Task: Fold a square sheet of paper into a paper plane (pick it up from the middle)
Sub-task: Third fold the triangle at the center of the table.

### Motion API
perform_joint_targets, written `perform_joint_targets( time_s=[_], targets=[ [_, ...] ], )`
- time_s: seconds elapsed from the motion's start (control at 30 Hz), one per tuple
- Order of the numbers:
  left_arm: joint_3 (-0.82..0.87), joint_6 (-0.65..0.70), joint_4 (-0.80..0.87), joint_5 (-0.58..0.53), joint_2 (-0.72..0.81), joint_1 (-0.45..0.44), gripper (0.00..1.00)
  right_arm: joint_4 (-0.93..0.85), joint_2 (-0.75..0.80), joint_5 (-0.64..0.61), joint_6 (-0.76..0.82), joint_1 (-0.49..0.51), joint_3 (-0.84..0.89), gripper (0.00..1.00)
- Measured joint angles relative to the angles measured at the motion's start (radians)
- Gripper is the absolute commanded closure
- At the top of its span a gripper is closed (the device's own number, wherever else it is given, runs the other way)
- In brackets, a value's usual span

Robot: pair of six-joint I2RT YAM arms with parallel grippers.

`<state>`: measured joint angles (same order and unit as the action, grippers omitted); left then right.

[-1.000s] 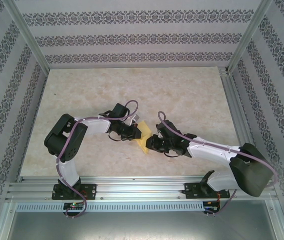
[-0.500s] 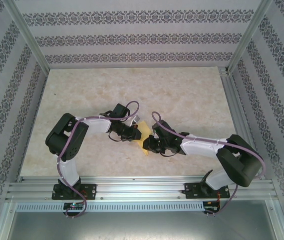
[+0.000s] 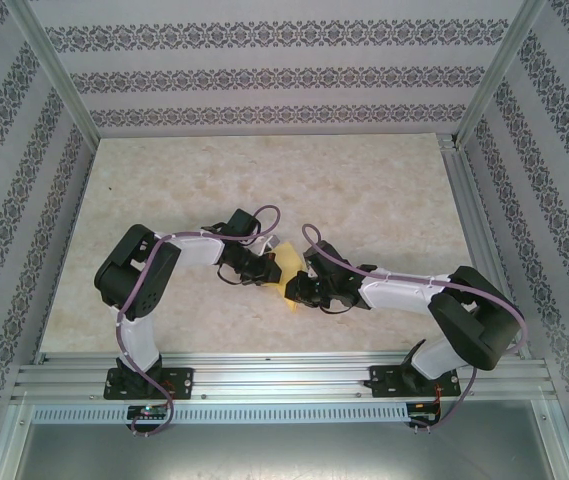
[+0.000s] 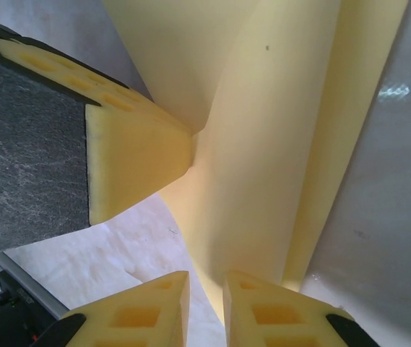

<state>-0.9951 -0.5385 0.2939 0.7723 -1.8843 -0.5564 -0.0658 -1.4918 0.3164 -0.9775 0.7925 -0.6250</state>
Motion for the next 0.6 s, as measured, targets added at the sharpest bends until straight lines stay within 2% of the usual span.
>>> perform_joint_targets(
  time_s=[0.6],
  targets=[
    [-0.042, 0.034, 0.027, -0.019, -0.042, 0.0, 0.98, 0.008, -0.023, 0.0, 0.0, 0.011, 0.01, 0.78]
  ],
)
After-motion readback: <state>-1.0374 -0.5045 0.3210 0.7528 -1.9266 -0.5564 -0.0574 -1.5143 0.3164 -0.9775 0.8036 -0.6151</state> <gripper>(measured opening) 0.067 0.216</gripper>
